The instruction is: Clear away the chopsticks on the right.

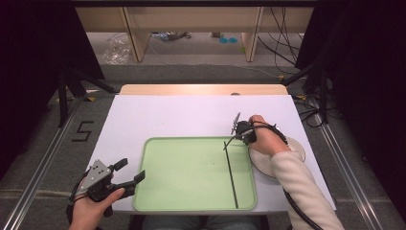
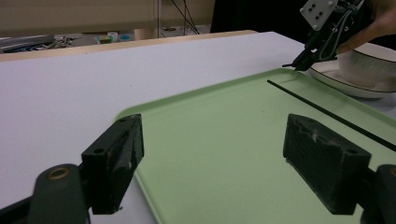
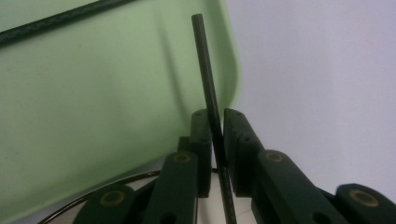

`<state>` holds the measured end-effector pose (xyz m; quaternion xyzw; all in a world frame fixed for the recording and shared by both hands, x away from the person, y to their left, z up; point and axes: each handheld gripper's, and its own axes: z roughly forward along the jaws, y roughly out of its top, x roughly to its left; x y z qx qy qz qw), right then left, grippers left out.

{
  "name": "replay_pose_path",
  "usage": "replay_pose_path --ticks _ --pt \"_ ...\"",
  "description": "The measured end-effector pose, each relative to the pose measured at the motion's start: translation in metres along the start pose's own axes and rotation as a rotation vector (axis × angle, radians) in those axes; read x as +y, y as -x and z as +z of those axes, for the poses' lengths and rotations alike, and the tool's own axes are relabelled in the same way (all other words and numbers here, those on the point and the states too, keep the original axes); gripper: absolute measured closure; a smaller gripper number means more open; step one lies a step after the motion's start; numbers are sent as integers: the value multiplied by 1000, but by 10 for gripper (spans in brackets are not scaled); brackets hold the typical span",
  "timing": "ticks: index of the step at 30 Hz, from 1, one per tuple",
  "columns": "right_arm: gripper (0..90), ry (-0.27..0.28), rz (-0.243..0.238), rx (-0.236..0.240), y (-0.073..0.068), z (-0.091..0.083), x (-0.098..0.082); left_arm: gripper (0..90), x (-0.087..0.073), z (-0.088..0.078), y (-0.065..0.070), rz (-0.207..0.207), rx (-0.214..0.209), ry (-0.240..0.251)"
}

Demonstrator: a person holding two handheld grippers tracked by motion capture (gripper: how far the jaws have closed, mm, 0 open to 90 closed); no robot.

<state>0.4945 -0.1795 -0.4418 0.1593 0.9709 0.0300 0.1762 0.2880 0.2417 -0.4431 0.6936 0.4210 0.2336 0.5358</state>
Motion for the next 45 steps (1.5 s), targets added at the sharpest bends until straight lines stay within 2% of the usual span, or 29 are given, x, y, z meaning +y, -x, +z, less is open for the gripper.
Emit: replay_pose_path --ticks 5,6,8,9,10,11,15,19,21,22,23,24,27,30,31,33,34,35,38,40,42,44,45 --pt "850 -2 -43 -24 -1 -1 1 203 0 0 0 -2 0 1" --pt "862 1 -64 -46 -2 -3 2 203 0 0 0 -1 0 1" --pt "866 5 -74 -58 -2 -4 2 204 0 0 0 -2 1 1" --pt "876 24 -98 -102 -1 -8 3 203 0 0 0 -1 1 1" --pt "876 24 -98 -102 -1 -8 3 203 0 0 0 -1 1 1" --pt "877 55 -87 -148 1 -13 4 203 0 0 0 -1 1 1" --pt "877 123 -57 -231 4 -24 6 203 0 0 0 -1 1 1" --pt "877 164 -26 -263 5 -32 6 203 0 0 0 -1 0 3" --pt "877 197 7 -267 7 -38 6 203 0 0 -1 -1 1 3" --pt "877 230 23 -293 8 -43 7 203 0 0 -1 -1 1 3" --pt "877 237 33 -294 8 -45 7 203 0 0 -1 -1 1 3" --pt "877 247 15 -307 10 -48 6 203 0 0 -1 0 1 3" --pt "877 265 33 -302 10 -52 6 203 0 0 0 -2 0 3" --pt "878 324 75 -300 10 -58 6 203 0 -1 -1 -1 1 5" --pt "878 324 75 -300 10 -58 6 203 0 -1 -1 -3 2 6" --pt "877 368 103 -282 11 -64 7 203 0 0 -1 -2 1 3" --pt "877 368 103 -282 11 -64 7 203 0 0 -1 -2 1 4" --pt "877 398 113 -266 11 -67 7 203 0 0 -1 -1 1 4" --pt "877 426 133 -241 12 -70 6 203 0 0 -1 -3 1 4" --pt "877 447 147 -243 12 -74 6 203 0 0 -1 -3 1 5" --pt "877 479 186 -227 13 -79 5 203 0 0 -1 -3 1 4" --pt "878 488 198 -221 13 -81 4 203 0 0 -1 -2 1 4" --pt "877 516 225 -222 14 -84 3 203 0 -1 -1 -3 1 3"
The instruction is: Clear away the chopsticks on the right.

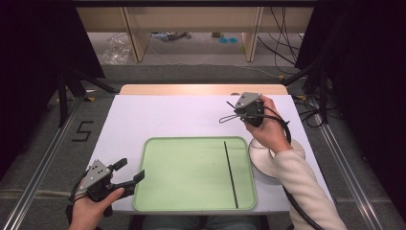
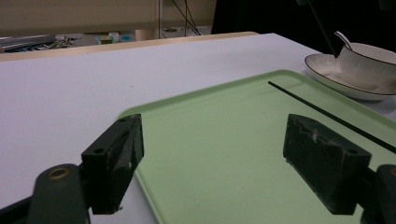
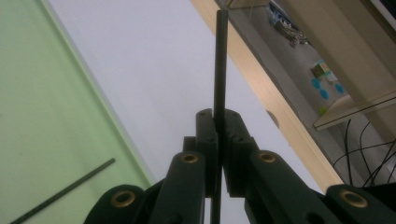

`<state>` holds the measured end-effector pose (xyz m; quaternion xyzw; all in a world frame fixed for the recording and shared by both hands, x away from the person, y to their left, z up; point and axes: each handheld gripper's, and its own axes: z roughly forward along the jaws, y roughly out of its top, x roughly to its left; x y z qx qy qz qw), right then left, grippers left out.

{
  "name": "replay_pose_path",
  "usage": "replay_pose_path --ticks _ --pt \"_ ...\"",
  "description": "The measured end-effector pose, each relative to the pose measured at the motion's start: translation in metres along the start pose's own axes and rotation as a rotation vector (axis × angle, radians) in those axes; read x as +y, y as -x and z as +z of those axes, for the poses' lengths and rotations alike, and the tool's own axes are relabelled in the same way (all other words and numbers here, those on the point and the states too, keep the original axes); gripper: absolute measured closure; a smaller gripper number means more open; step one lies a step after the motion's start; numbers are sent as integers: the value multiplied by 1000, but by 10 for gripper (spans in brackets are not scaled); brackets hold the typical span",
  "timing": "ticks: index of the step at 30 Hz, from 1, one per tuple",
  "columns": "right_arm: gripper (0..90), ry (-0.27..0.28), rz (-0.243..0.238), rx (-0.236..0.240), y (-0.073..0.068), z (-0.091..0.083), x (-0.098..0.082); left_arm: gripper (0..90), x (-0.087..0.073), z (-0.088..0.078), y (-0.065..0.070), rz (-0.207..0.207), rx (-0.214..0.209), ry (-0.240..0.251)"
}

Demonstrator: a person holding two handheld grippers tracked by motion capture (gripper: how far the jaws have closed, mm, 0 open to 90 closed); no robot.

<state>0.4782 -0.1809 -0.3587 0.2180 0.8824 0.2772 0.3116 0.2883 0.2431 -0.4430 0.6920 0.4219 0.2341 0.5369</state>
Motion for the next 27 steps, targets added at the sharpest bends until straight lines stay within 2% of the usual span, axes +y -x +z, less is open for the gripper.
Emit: replay_pose_path --ticks 2,5,7,8,11,13,16,22,24,27 --pt "878 28 30 -11 1 -2 0 203 0 0 0 -1 1 1" --pt "878 53 36 -6 4 -5 0 203 0 0 0 0 0 0" --pt "878 91 69 -15 7 -9 0 203 0 0 0 0 1 0" --pt "878 91 69 -15 7 -9 0 203 0 0 0 0 0 0" --pt "878 126 110 -22 10 -13 1 203 0 0 0 -1 1 -2" --pt "878 130 123 -5 12 -15 2 203 0 0 0 -1 0 -1" --pt "878 146 152 -11 13 -18 3 203 0 0 0 -1 0 0" --pt "878 182 251 -7 15 -26 5 203 0 0 0 -6 -2 1" --pt "878 188 254 -11 16 -26 5 203 0 0 0 -4 1 2" --pt "878 195 318 0 18 -29 5 203 0 0 0 -6 2 2"
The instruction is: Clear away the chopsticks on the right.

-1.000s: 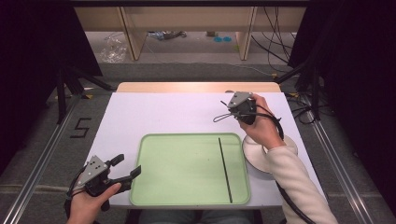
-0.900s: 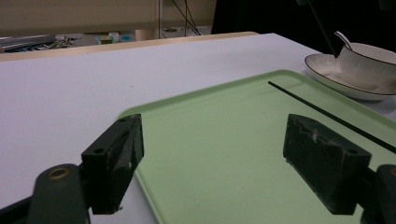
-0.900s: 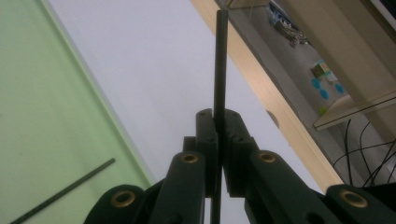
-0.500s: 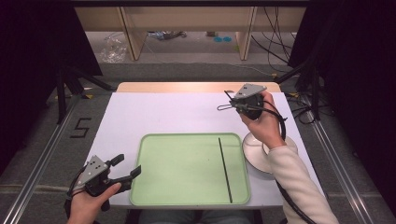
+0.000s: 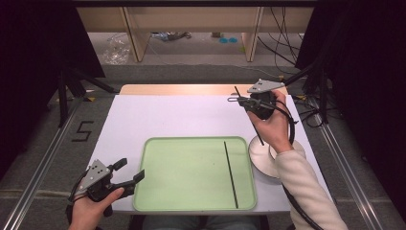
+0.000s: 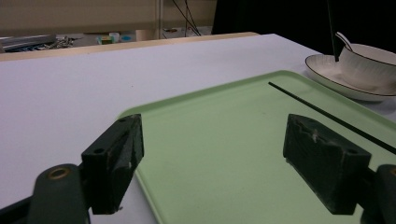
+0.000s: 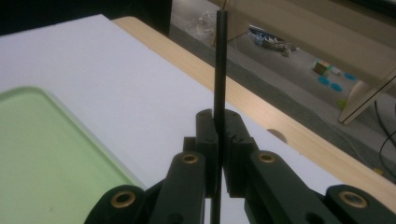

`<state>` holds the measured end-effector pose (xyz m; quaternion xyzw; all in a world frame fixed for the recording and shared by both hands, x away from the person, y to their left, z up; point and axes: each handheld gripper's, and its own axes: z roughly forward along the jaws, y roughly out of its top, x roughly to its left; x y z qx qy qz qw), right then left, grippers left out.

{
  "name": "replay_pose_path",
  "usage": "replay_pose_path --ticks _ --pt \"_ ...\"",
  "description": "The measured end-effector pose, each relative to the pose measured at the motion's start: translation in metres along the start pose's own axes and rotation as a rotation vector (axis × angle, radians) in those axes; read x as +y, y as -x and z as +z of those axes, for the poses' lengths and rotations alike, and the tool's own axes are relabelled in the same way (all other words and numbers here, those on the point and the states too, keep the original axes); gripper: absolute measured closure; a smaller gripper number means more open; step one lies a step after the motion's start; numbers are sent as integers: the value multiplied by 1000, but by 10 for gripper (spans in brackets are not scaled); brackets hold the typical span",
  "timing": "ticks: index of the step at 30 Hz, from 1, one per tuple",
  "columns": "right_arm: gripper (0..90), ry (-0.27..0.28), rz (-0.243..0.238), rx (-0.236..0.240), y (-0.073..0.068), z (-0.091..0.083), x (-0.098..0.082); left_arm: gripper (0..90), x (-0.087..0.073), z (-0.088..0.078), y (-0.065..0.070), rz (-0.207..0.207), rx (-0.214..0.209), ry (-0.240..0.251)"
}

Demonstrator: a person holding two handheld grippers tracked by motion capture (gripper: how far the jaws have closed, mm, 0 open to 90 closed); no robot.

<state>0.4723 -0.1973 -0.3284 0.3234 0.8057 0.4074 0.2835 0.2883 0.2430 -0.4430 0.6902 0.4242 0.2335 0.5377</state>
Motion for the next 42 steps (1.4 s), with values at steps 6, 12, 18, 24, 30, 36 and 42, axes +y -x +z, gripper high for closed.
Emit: replay_pose_path --ticks 6,12,18,24,30,36,42 --pt "878 5 151 4 5 -6 2 203 0 0 0 -2 1 2" --pt "879 -1 234 10 7 -11 4 203 0 0 0 -2 0 1" --pt "878 -29 289 17 6 -11 5 203 0 0 0 1 0 1" --pt "878 -73 365 23 6 -8 4 203 0 0 0 -1 0 1" --pt "878 -139 470 28 8 -7 2 203 0 0 0 -1 -1 2" --pt "878 -203 503 21 7 -4 1 203 0 0 0 0 0 2" --pt "878 -223 540 27 5 -2 0 203 0 0 0 0 0 1"
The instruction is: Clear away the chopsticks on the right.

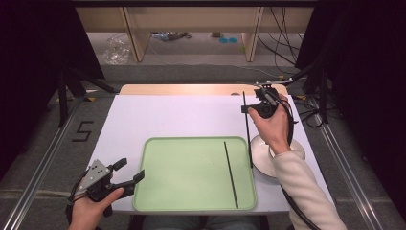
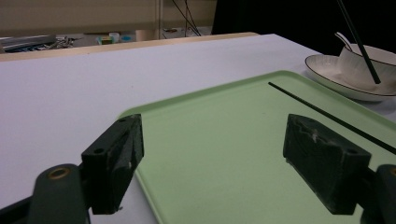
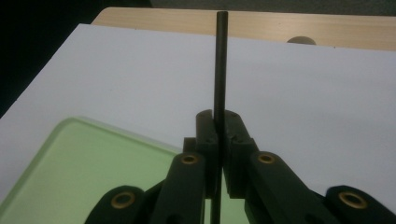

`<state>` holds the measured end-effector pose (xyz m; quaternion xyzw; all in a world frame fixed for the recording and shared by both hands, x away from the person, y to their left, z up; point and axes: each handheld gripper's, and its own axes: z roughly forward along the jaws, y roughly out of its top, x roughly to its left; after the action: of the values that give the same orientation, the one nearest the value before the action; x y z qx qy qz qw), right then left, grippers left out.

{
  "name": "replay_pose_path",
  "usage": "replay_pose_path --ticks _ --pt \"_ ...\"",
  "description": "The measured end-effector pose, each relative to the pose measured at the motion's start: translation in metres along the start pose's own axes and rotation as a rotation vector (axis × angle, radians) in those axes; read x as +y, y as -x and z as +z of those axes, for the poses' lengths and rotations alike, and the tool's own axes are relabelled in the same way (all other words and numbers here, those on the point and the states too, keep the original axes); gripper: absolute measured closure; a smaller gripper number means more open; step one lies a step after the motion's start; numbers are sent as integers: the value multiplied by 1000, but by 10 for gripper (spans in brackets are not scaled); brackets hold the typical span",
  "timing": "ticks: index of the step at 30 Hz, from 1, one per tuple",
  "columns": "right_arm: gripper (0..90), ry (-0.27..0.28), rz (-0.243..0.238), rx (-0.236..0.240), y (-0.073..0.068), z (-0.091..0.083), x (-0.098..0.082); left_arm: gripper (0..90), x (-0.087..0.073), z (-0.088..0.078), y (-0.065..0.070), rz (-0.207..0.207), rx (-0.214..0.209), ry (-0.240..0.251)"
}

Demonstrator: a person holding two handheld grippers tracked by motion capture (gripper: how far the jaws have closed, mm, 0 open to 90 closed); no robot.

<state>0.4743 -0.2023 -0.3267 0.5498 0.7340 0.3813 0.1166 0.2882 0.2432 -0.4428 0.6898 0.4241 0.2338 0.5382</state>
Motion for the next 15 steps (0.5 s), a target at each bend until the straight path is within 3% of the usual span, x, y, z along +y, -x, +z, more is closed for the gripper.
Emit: replay_pose_path --ticks 1,3,4,9,10,12,13,14,15 --pt "878 -3 -25 -5 1 2 0 203 0 0 0 0 0 0" --pt "878 -18 -1 0 0 1 0 203 0 0 0 0 1 0" --pt "878 -21 -18 -7 1 3 -1 204 0 0 0 0 1 1" --pt "877 -59 -5 -22 -1 6 -2 203 0 0 0 0 0 1" --pt "878 -70 17 -19 -2 6 -2 203 0 0 0 0 0 1" --pt "878 -79 0 -26 -1 8 -3 203 0 0 0 -1 -1 0" --pt "878 -77 12 -27 -2 9 -3 203 0 0 0 0 -1 0" --pt "878 -109 43 -27 -4 7 -3 203 0 0 0 0 -1 0" --pt "878 -115 39 -29 -3 8 -3 203 0 0 0 0 -1 0"
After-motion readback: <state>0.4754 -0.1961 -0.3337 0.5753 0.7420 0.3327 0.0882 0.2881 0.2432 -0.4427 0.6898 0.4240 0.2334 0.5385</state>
